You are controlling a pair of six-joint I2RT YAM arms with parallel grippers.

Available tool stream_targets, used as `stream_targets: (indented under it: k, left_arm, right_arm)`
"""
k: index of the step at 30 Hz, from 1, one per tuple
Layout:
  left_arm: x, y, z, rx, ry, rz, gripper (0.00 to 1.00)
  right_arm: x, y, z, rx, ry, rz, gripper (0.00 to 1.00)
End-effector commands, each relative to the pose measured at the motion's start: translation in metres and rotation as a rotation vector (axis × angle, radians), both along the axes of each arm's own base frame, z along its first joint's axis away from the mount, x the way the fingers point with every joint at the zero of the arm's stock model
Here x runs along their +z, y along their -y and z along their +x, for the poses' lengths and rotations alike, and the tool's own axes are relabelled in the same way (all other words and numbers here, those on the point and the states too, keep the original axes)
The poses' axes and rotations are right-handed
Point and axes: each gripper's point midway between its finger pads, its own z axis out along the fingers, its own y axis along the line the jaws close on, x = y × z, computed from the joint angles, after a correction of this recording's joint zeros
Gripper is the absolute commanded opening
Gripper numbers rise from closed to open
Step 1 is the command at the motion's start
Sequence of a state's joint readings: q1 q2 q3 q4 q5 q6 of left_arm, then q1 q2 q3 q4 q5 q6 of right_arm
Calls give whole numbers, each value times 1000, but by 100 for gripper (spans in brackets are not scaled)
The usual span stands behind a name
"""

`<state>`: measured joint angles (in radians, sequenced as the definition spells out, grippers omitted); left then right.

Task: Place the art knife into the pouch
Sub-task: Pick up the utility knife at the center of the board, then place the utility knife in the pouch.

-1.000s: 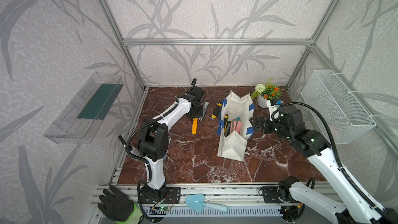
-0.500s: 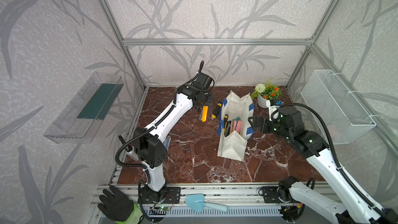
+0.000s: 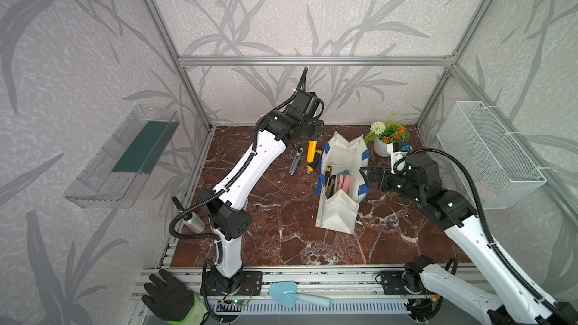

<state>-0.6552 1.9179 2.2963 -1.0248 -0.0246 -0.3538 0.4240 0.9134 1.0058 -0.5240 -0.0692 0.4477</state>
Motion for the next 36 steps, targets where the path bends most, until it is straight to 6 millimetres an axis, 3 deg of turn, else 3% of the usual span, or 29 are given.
stream_targets:
  k: [1, 3, 11, 18, 21, 22, 23, 26, 32, 36]
  left_arm:
    - [6, 14, -10, -63, 10, 15, 20]
    - [8, 26, -14, -102, 18, -2, 20]
    - [-20, 76, -24, -230, -59, -67, 20]
    - [-55, 98, -25, -265, -136, -27, 23]
    - [-68, 104, -26, -280, -157, -5, 38]
    - [-71, 105, -26, -287, -163, -1, 49]
    - [-69, 106, -27, -296, -159, 0, 59]
    - [-60, 107, -27, -311, -127, 7, 73]
    - [-39, 94, -22, -283, -47, 40, 93]
    - [-26, 76, -17, -229, 10, 90, 99]
  right_arm:
    - [3, 3, 0, -21, 18, 20, 99]
    - [3, 5, -1, -30, 22, 25, 99]
    - [0, 9, -8, -26, 57, 17, 99]
    - [-6, 6, -12, 4, 41, 13, 99]
    - [-7, 5, -12, 10, 38, 5, 99]
    - [-8, 5, -11, 9, 34, -1, 99]
    - [-7, 6, -10, 5, 32, -4, 99]
    - [-8, 6, -8, 1, 25, -16, 99]
    - [-6, 7, -8, -9, 37, -4, 99]
    - [2, 5, -7, -8, 68, 27, 99]
